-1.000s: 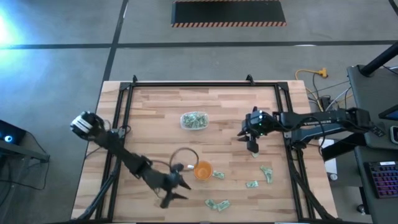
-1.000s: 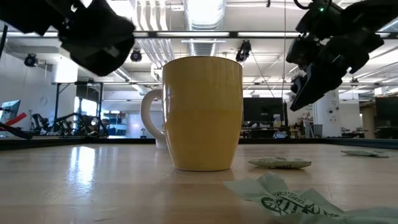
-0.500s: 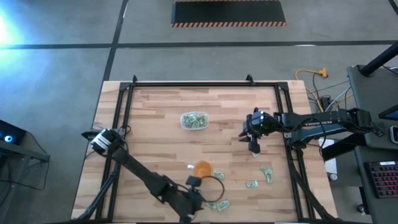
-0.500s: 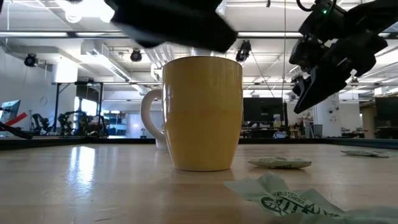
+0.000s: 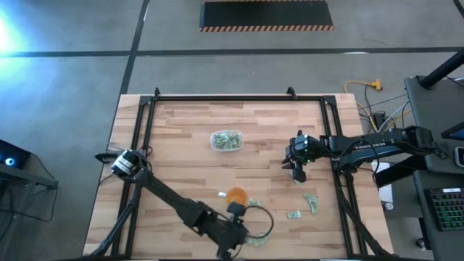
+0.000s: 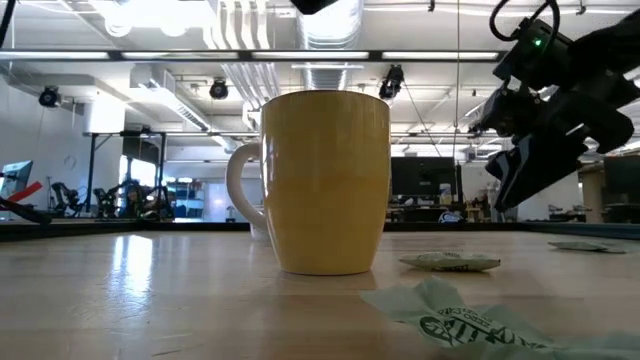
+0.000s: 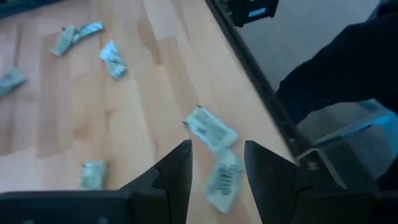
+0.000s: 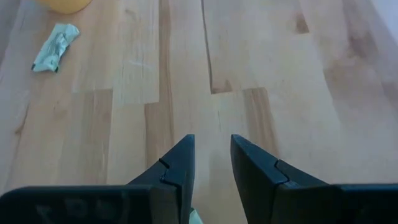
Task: Pick and place Stevia / Truvia into bins
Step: Put the stevia packet into the transparent bin
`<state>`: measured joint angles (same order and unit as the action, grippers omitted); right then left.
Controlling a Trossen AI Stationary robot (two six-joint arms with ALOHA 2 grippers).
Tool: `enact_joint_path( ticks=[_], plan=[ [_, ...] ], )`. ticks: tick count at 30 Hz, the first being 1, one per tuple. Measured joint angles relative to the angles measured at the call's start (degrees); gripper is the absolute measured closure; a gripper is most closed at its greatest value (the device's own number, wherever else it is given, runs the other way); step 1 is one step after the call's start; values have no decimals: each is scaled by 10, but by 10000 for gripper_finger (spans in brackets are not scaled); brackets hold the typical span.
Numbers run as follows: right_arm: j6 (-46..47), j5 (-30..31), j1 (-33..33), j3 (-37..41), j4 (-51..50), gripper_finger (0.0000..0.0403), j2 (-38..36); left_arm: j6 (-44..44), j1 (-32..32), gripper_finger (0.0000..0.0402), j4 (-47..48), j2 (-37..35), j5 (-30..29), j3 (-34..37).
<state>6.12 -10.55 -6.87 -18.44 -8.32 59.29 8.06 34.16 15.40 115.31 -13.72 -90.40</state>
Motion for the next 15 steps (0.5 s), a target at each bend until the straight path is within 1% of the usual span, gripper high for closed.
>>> enact_joint_path(
  ticks=[4,9,15],
  plan=[
    [7,0,0,17,15,311,0,-30,-11,272,13,0,28,0],
    [8,0,0,11,17,317,0,-52,-23,272,52,0,33,0],
    [8,0,0,1,19,321,0,-75,-33,272,41,8,57,-1]
  ],
)
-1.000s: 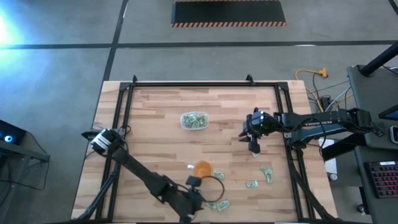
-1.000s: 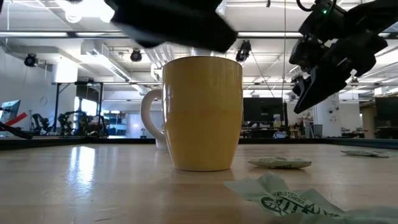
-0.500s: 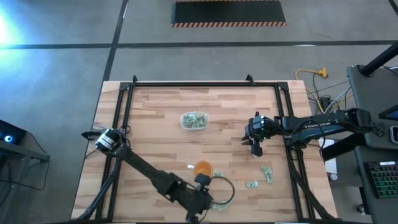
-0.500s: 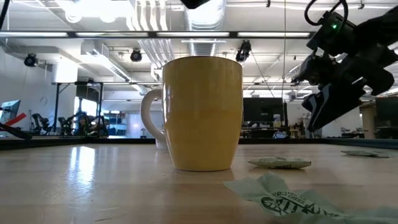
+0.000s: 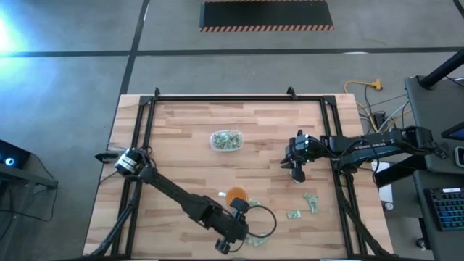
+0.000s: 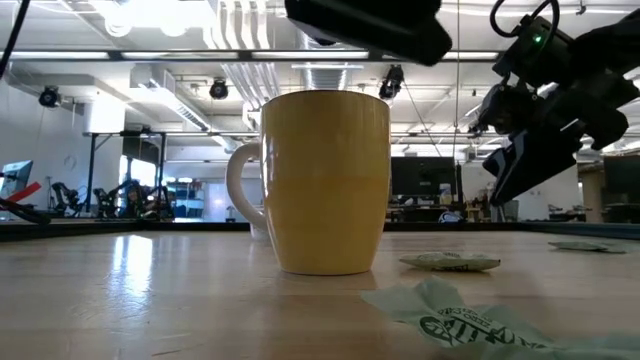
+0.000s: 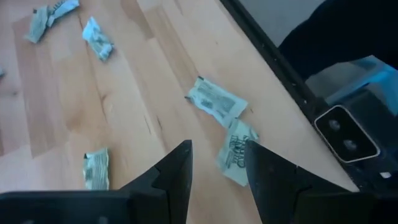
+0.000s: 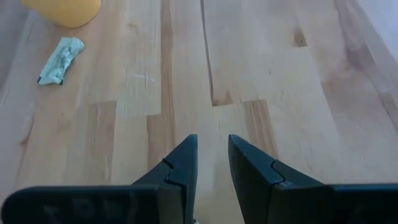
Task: Pick and place Stevia / Truvia into bins
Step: Put the stevia packet into the transparent bin
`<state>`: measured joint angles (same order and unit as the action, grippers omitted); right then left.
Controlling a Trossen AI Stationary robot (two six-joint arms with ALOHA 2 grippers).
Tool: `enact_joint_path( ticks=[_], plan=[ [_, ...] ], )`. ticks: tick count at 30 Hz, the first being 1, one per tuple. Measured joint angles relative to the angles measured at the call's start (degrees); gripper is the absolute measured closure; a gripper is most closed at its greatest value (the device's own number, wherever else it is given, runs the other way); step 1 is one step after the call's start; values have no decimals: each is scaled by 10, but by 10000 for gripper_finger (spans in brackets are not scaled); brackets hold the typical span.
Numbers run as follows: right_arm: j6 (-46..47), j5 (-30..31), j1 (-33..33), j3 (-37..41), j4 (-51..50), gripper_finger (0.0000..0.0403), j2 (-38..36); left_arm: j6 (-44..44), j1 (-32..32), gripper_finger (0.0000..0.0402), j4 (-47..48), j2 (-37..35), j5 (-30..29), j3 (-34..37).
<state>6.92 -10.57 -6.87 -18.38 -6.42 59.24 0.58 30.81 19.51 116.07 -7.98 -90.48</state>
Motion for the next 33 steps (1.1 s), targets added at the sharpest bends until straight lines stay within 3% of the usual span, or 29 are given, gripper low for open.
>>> enact_joint_path(
  ticks=[4,8,14,19,25,29,33],
  plan=[
    [3,-7,1,0,11,316,1,-9,1,272,3,-25,-10,0],
    [6,-67,19,0,56,310,2,6,18,272,27,-91,-39,-1],
    [-15,-80,113,0,142,306,2,110,77,272,133,-161,-162,28],
    [-34,-17,223,0,218,314,12,194,118,272,160,-191,-256,65],
    [-6,124,328,0,287,326,93,259,132,272,160,-195,-311,122],
    [28,186,345,-21,294,329,176,301,132,272,155,-195,-315,156],
    [49,193,344,-65,294,315,251,324,135,272,155,-195,-315,169]
  ],
)
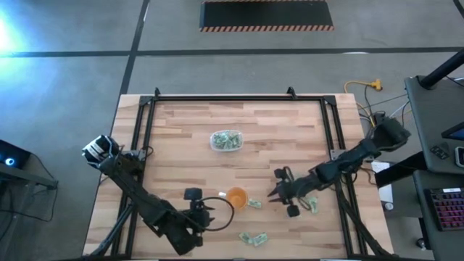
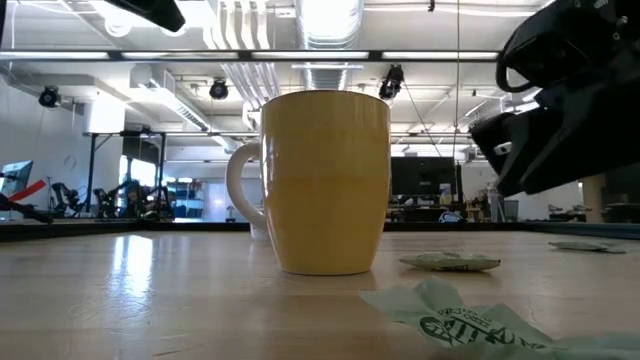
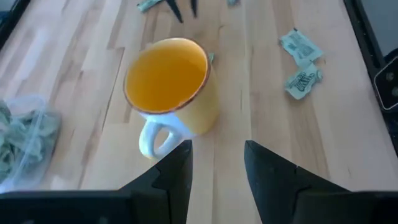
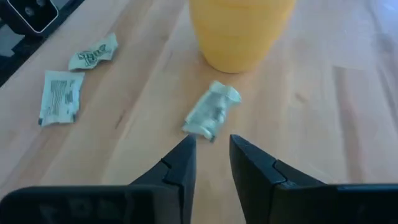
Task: Pick and place Stevia / Truvia into bins
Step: Put the stevia packet into the transparent bin
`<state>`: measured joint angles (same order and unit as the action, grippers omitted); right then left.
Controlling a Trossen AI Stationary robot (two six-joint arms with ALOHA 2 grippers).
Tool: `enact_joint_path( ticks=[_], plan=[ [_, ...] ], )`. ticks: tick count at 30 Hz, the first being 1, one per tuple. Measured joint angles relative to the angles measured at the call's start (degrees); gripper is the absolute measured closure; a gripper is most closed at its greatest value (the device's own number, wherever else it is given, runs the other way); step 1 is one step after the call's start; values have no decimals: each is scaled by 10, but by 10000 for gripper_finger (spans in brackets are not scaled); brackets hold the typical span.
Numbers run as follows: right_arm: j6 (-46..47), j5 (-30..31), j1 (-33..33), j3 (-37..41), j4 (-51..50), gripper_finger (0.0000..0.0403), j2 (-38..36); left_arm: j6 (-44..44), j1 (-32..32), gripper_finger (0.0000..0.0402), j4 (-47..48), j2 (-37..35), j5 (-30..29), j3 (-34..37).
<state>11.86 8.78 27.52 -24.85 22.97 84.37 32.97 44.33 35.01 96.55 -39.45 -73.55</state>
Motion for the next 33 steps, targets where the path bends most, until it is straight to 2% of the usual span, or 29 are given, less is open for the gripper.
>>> enact_joint_path(
  ticks=[6,11,19,27,33],
  plan=[
    [2,-13,0,-66,-1,268,82,59,20,272,6,0,1,27],
    [2,-13,0,-99,-3,225,123,114,35,272,22,0,0,38],
    [10,6,0,-119,-18,192,163,117,51,272,21,0,-16,41],
    [32,52,-1,-129,-65,211,171,133,52,272,20,0,-23,47],
    [22,51,-1,-132,-74,286,170,133,53,272,15,-1,-37,48]
  ],
)
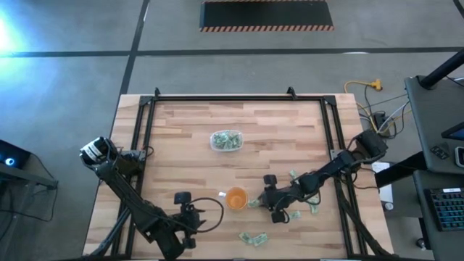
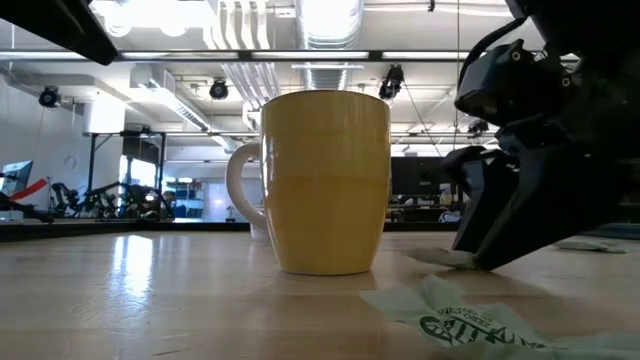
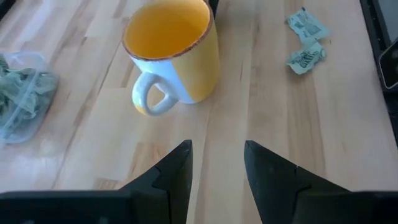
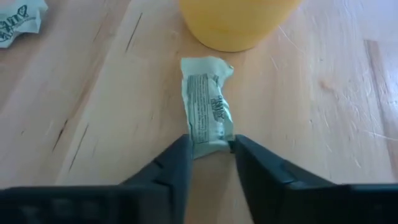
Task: Pick and place Stevia / Truvia into bins
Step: Put the stevia packet into the transparent bin
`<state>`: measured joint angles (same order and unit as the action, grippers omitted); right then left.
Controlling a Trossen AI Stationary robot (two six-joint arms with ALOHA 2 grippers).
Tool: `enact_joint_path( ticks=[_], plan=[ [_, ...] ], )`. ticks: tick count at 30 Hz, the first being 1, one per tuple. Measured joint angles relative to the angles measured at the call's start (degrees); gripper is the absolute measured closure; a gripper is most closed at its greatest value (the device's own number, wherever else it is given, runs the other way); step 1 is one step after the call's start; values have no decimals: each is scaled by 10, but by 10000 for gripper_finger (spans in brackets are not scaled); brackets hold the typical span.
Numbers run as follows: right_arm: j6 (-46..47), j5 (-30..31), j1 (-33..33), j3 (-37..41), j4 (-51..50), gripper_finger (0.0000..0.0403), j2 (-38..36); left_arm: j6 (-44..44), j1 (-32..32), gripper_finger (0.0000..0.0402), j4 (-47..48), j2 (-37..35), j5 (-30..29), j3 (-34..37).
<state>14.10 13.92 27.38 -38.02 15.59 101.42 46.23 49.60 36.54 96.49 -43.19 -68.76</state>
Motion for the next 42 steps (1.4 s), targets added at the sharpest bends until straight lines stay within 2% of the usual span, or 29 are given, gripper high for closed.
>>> enact_joint_path(
  ticks=[7,11,14,20,23,26,29,34,38,42],
  plan=[
    [-21,2,-2,0,-3,386,-1,1,0,272,-3,0,-9,7],
    [-28,27,-5,0,-28,392,-16,1,0,272,-12,0,-9,11],
    [-25,59,-11,0,-87,394,-53,1,0,272,-18,0,-9,14],
    [-15,166,-36,-10,-230,394,-164,14,1,272,-16,0,-9,19],
    [-57,201,-66,-11,-231,394,-220,14,1,272,-16,0,-9,24],
    [-121,199,-112,-11,-197,394,-263,14,0,272,-16,0,-17,26],
    [-179,151,-170,-11,-148,394,-287,14,0,272,-16,0,-31,26],
    [-230,27,-274,-21,-92,394,-285,14,0,272,-16,0,-39,27],
    [-237,-76,-343,-55,-87,394,-247,14,0,272,-30,0,-40,27],
    [-250,-155,-381,-105,-90,394,-176,9,0,272,-59,0,-40,27]
  ],
)
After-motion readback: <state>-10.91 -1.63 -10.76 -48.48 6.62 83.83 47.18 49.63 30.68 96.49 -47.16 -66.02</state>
